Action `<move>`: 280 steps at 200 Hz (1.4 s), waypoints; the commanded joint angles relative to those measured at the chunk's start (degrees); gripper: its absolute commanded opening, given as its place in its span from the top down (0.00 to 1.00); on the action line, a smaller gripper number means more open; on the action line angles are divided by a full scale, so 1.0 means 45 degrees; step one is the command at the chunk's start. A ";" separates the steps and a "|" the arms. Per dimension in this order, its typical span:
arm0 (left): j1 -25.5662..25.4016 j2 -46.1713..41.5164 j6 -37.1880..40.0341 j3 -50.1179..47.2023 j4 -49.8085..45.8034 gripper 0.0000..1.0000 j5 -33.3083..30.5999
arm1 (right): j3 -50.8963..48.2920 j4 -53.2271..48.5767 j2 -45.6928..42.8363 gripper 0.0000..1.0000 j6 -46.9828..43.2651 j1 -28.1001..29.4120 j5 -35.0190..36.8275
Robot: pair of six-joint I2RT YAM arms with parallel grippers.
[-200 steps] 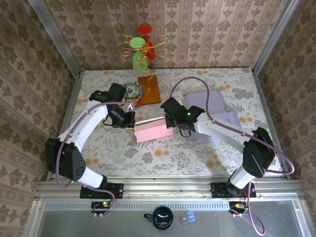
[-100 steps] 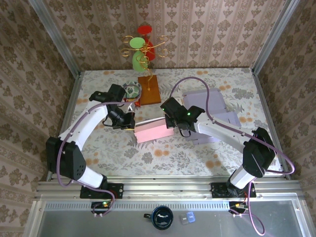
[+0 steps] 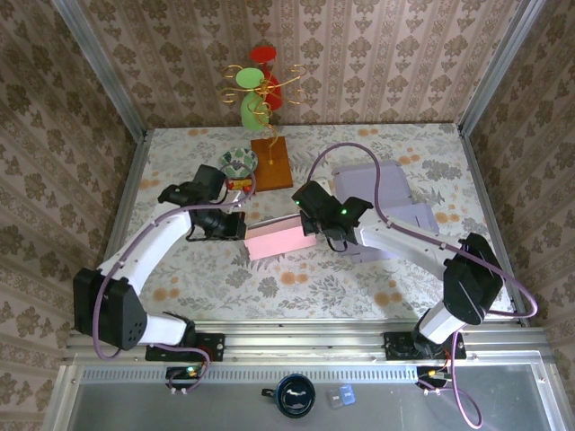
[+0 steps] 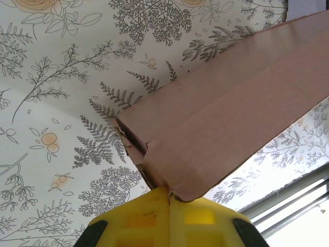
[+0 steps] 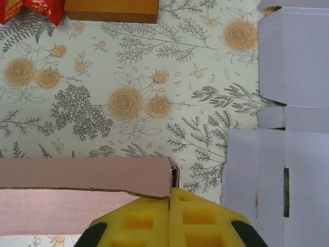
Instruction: Fold the paper box
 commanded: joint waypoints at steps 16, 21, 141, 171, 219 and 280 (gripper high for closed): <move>-0.0196 -0.0079 0.0386 -0.0579 -0.0303 1.00 -0.0820 | -0.0336 -0.0445 -0.0296 1.00 0.0144 0.0255 -0.0099; -0.0229 -0.0077 0.0394 -0.0594 -0.0306 1.00 -0.0846 | -0.0310 -0.0502 -0.0329 1.00 0.0194 0.0253 -0.0140; -0.0922 0.0000 0.0595 -0.0280 -0.0299 1.00 -0.1295 | -0.2108 0.0892 -0.3511 0.34 1.2536 -0.1813 -0.4891; -0.0992 0.0058 0.0636 -0.0128 -0.0357 1.00 -0.1447 | -0.2680 0.2199 -0.3154 0.32 1.5732 -0.1823 -0.5768; -0.1104 0.0055 0.0556 0.0046 -0.0351 1.00 -0.1467 | -0.3289 0.3311 -0.2885 0.32 1.6796 -0.1937 -0.5339; -0.1129 0.0040 0.0575 0.0091 -0.0430 1.00 -0.1467 | -0.3865 0.4252 -0.2513 0.41 1.6786 -0.2067 -0.5464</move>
